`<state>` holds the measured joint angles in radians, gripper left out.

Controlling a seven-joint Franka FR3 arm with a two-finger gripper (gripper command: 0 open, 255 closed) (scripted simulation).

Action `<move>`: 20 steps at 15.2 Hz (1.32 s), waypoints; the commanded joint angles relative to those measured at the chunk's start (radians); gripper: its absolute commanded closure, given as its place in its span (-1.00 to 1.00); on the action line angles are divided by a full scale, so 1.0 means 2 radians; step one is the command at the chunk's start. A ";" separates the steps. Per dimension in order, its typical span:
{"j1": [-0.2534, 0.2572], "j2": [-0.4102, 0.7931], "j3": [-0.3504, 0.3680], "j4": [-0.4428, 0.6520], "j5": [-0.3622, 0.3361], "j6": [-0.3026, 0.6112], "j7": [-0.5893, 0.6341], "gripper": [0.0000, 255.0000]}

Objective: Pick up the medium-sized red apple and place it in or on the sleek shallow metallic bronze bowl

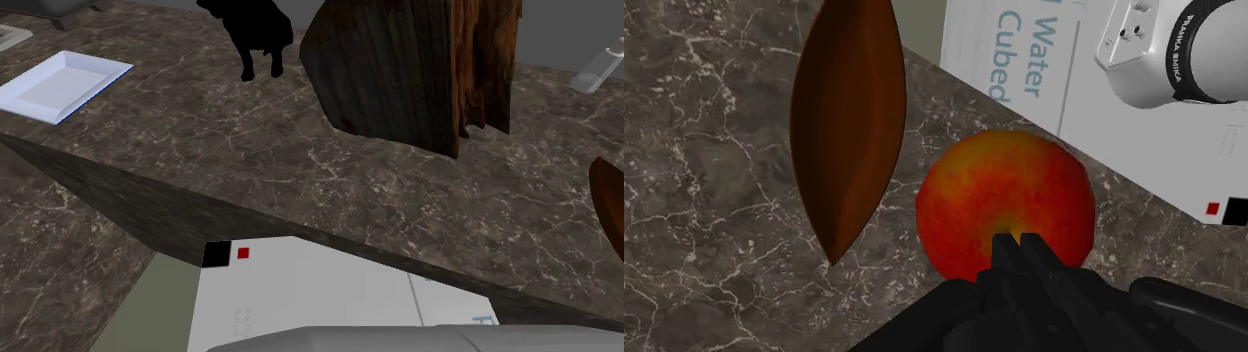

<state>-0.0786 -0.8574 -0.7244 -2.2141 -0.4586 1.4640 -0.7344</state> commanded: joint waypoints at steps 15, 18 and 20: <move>0.044 0.061 -0.128 0.074 -0.038 0.037 -0.089 1.00; 0.042 0.057 -0.135 0.055 -0.044 0.054 -0.086 1.00; 0.041 0.055 -0.141 0.042 -0.049 0.066 -0.085 1.00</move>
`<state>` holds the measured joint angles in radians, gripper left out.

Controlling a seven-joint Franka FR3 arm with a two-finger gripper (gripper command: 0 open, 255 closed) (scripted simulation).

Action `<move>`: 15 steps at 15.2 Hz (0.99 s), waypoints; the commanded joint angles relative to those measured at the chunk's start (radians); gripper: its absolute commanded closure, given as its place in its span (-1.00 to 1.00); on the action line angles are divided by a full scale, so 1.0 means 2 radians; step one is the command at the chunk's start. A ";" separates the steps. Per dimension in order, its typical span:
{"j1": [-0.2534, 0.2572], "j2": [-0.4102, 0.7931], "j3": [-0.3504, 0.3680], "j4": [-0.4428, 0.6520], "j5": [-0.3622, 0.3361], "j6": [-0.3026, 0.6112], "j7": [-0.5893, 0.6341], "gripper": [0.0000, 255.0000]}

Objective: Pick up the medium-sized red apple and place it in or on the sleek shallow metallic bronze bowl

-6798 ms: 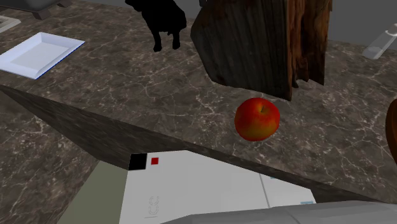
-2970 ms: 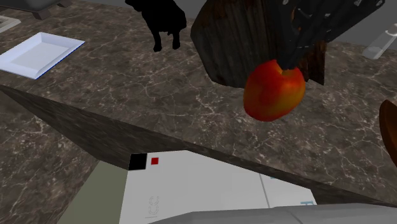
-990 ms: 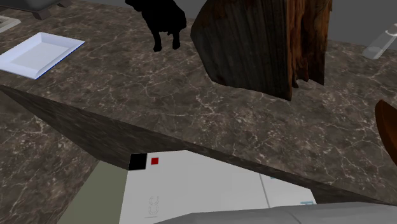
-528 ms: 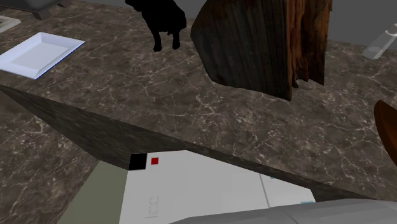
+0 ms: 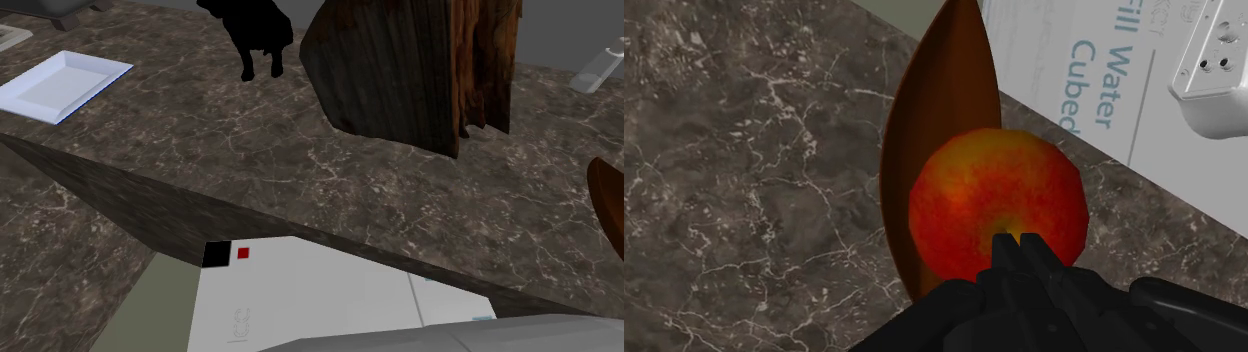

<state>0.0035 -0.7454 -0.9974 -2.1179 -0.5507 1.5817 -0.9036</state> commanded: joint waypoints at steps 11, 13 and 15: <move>0.000 -0.004 -0.043 -0.066 -0.029 0.072 0.007 1.00; 0.001 -0.004 -0.053 -0.077 -0.034 0.086 0.009 1.00; 0.001 -0.004 -0.053 -0.077 -0.034 0.086 0.009 1.00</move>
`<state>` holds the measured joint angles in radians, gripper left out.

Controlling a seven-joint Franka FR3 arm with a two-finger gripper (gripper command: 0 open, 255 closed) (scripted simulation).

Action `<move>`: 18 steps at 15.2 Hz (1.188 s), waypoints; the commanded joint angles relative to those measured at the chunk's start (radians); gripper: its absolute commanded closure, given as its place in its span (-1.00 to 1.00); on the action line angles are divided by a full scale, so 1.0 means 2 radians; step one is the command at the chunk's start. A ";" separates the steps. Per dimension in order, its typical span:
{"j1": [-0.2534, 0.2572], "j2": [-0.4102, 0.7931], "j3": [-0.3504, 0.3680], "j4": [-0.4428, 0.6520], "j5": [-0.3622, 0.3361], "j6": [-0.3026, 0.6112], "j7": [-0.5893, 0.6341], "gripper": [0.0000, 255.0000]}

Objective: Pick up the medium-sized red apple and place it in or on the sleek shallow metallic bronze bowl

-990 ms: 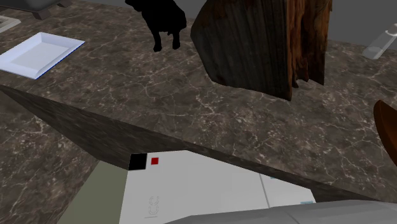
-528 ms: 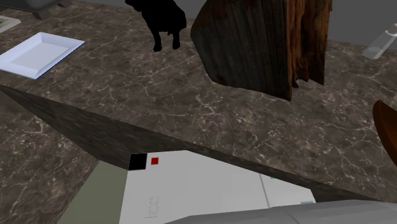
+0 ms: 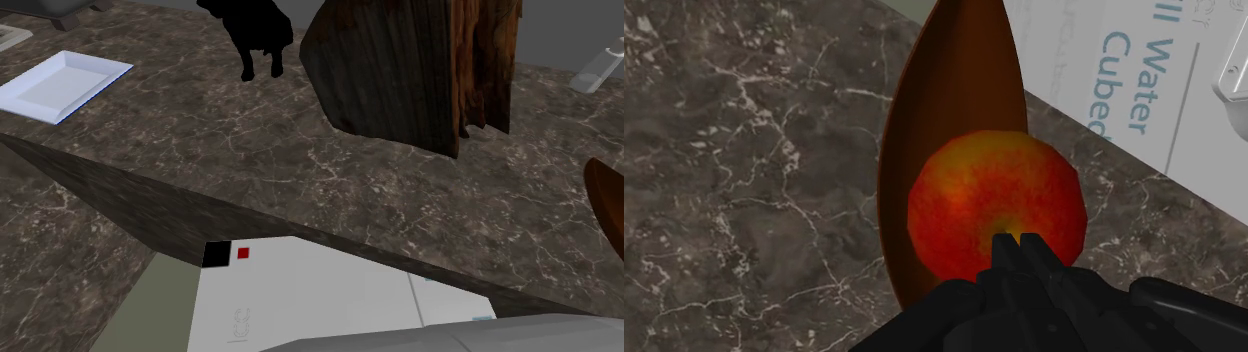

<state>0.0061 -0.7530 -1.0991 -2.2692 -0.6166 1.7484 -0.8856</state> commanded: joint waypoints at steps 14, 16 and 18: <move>0.001 0.001 0.016 0.026 0.011 -0.028 -0.005 -1.00; 0.003 0.005 0.029 0.053 0.022 -0.054 -0.009 -1.00; 0.002 0.005 0.029 0.053 0.022 -0.053 -0.009 -1.00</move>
<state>0.0115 -0.7439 -1.0450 -2.1682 -0.5746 1.6483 -0.9028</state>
